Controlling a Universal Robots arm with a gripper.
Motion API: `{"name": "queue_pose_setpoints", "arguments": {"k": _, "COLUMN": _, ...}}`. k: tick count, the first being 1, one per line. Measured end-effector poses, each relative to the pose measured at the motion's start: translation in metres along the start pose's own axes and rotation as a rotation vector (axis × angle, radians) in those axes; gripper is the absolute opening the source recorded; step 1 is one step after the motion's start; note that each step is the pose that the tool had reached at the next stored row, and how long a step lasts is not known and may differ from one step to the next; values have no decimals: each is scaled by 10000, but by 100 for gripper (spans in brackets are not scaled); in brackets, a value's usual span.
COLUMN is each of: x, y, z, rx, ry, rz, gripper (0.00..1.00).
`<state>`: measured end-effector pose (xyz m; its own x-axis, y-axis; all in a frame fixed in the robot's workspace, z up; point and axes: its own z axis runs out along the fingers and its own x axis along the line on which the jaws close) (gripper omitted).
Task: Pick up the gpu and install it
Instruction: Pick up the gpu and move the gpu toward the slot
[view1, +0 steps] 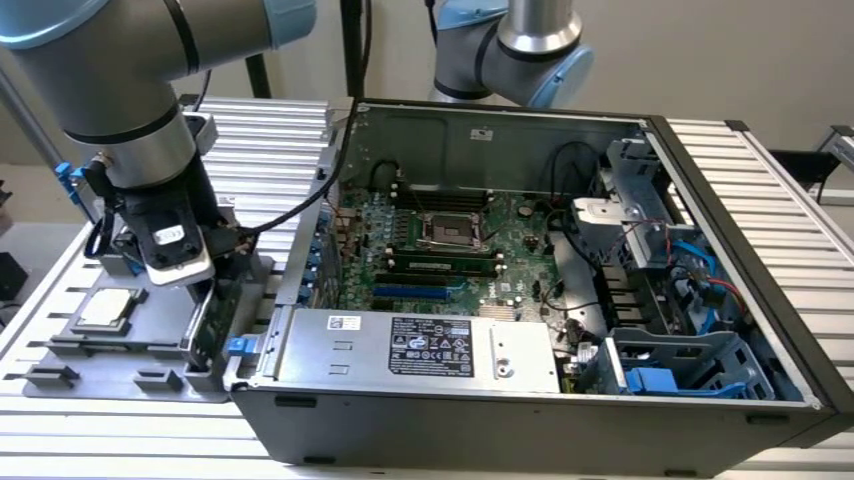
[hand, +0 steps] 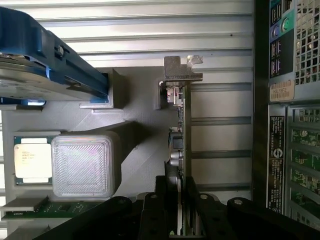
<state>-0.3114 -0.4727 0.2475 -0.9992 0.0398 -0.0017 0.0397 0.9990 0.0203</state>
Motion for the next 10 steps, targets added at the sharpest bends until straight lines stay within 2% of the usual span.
{"name": "queue_pose_setpoints", "arguments": {"k": 5, "x": 0, "y": 3, "z": -150, "rx": 0, "ry": 0, "rz": 0, "gripper": 27}}
{"name": "queue_pose_setpoints", "arguments": {"k": 10, "x": -1, "y": 8, "z": -379, "rx": 2, "ry": 9, "rz": 0, "gripper": 27}}
